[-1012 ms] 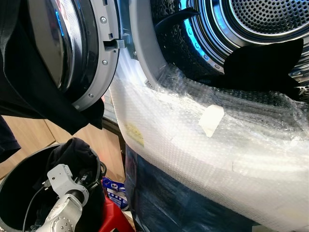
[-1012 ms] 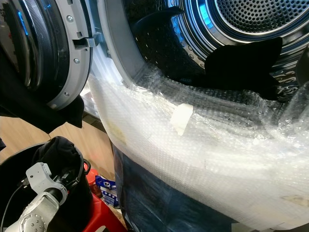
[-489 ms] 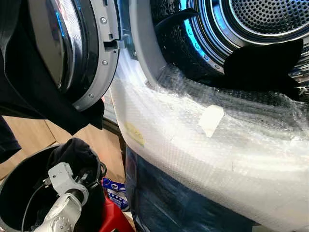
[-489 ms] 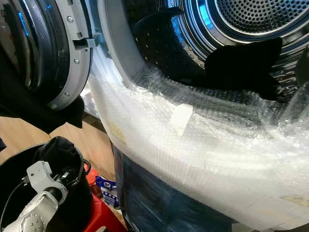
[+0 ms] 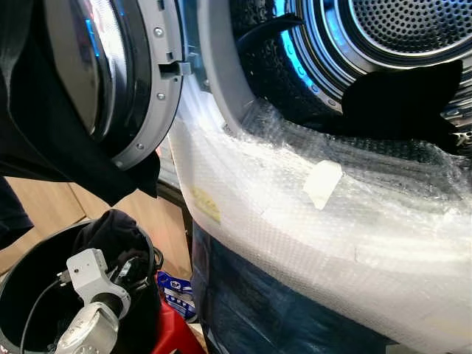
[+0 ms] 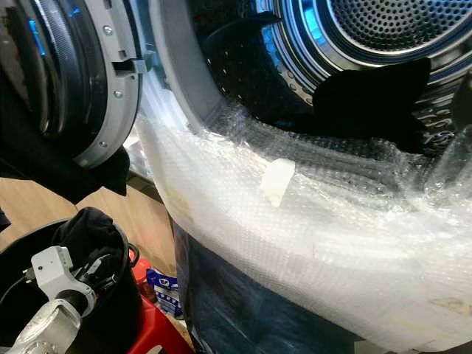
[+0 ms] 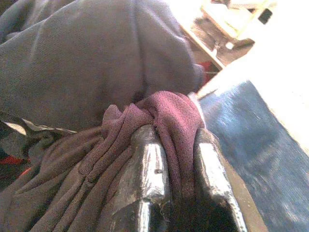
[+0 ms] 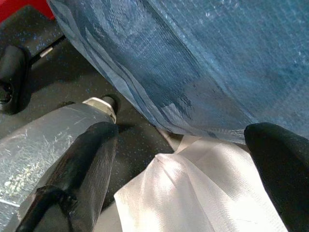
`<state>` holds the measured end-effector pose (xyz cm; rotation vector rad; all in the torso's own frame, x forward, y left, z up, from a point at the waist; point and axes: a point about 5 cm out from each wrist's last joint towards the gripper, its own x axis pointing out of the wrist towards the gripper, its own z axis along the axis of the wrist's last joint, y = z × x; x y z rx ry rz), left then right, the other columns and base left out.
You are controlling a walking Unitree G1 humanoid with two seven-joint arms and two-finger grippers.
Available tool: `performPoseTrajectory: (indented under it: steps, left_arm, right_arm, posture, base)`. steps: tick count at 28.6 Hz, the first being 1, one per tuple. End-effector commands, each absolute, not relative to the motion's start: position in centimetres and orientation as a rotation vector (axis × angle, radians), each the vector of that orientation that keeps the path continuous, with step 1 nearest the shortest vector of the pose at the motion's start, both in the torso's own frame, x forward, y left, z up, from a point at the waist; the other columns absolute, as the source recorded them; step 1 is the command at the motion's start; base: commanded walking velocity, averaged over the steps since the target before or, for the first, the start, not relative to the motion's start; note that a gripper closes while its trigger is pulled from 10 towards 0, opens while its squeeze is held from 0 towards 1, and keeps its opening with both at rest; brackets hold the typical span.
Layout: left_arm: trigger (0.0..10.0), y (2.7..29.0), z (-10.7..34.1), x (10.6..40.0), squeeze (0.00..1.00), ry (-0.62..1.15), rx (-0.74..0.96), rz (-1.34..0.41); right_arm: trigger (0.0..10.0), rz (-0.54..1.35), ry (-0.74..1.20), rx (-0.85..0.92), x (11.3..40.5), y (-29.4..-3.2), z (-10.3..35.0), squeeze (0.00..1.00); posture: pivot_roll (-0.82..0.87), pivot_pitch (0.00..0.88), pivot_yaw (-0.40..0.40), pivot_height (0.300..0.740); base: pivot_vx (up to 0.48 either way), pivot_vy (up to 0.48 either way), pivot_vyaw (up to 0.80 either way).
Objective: Clothes washing
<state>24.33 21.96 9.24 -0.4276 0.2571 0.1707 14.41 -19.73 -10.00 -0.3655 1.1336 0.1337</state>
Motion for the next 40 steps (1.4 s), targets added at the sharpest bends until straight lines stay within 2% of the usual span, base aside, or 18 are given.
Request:
performPoseTrajectory:
  steps: [1, 4, 5, 6, 12, 16, 18, 20, 22, 25, 26, 29, 34, 40]
  left_arm:
    - [0.0, 21.8, 10.9, 24.6, 0.00, 0.216, -0.390, 0.124]
    - [0.0, 21.1, 13.0, 24.6, 0.00, 0.194, -0.273, -0.037]
    - [0.0, 20.4, 14.5, 24.3, 0.00, 0.180, -0.208, -0.176]
    - [0.0, 20.2, 15.1, 24.1, 0.00, 0.176, -0.180, -0.225]
    - [0.0, 19.2, 17.5, 24.2, 0.00, 0.144, -0.100, -0.392]
    - [0.0, 18.6, 18.5, 24.0, 0.00, 0.183, -0.043, -0.502]
    - [0.0, 16.7, 19.0, 23.2, 0.00, 0.219, 0.036, -0.729]
    - [0.0, 15.3, 19.4, 22.8, 0.00, 0.203, 0.029, -0.881]
    - [0.0, 15.2, 19.4, 22.8, 0.00, 0.208, 0.018, -0.904]
    - [0.0, 13.7, 19.3, 22.5, 0.00, 0.234, 0.020, -1.107]
    - [0.0, 13.7, 19.3, 22.5, 0.00, 0.234, 0.020, -1.107]
    - [0.0, 11.4, 19.1, 22.4, 0.00, 0.249, 0.038, -1.301]
    - [0.0, 9.9, 17.7, 22.0, 0.00, 0.296, 0.021, -1.447]
    - [0.0, 10.1, 15.5, 21.9, 0.00, 0.394, -0.013, -1.486]
  right_arm:
    - [10.0, 0.139, 1.149, -0.374, 14.1, -19.7, -10.1, 0.00]
    - [10.0, 0.098, 1.134, -0.361, 14.6, -19.6, -10.0, 0.00]
    - [10.0, 0.093, 1.122, -0.346, 14.9, -19.4, -9.9, 0.00]
    - [10.0, 0.101, 1.119, -0.344, 14.9, -19.2, -9.9, 0.00]
    - [10.0, 0.125, 1.155, -0.333, 14.0, -19.1, -10.3, 0.00]
    - [10.0, 0.131, 1.154, -0.335, 14.0, -18.9, -10.3, 0.00]
    - [10.0, 0.128, 1.145, -0.325, 14.3, -18.7, -10.2, 0.00]
    - [10.0, 0.133, 1.145, -0.315, 14.4, -18.6, -10.2, 0.00]
    - [10.0, 0.140, 1.144, -0.319, 14.5, -18.6, -10.1, 0.00]
    - [10.0, 0.132, 1.122, -0.301, 14.9, -18.3, -10.0, 0.00]
    - [10.0, 0.132, 1.122, -0.301, 14.9, -18.3, -10.0, 0.00]
    - [10.0, 0.167, 1.135, -0.295, 14.3, -17.8, -10.3, 0.00]
    - [10.0, 0.145, 1.127, -0.291, 14.3, -18.4, -10.2, 0.00]
    - [10.0, 0.130, 1.114, -0.301, 14.6, -19.0, -10.0, 0.00]
  posture:
    - [0.04, 0.014, 0.011, 0.740]
    - [0.05, 0.011, 0.033, 0.740]
    - [0.06, 0.023, 0.035, 0.740]
    - [0.06, 0.023, 0.035, 0.740]
    - [0.13, 0.016, 0.015, 0.740]
    - [0.12, 0.018, 0.025, 0.740]
    - [0.12, 0.013, 0.024, 0.740]
    - [0.12, 0.005, 0.020, 0.740]
    - [0.11, 0.006, 0.022, 0.740]
    - [0.09, 0.000, 0.032, 0.740]
    - [0.09, 0.000, 0.032, 0.740]
    - [0.07, 0.000, 0.019, 0.740]
    - [0.05, 0.000, 0.016, 0.740]
    - [0.04, 0.010, 0.021, 0.740]
  base:
    - [0.000, 0.000, 0.00]
    - [0.000, 0.000, 0.00]
    - [0.000, 0.000, 0.00]
    - [0.000, 0.000, 0.00]
    - [0.000, 0.000, 0.00]
    - [0.000, 0.000, 0.00]
    - [0.000, 0.000, 0.00]
    - [0.000, 0.000, 0.00]
    - [0.000, 0.000, 0.00]
    - [0.000, 0.000, 0.00]
    - [0.000, 0.000, 0.00]
    - [0.000, 0.000, 0.00]
    - [0.000, 0.000, 0.00]
    - [0.000, 0.000, 0.00]
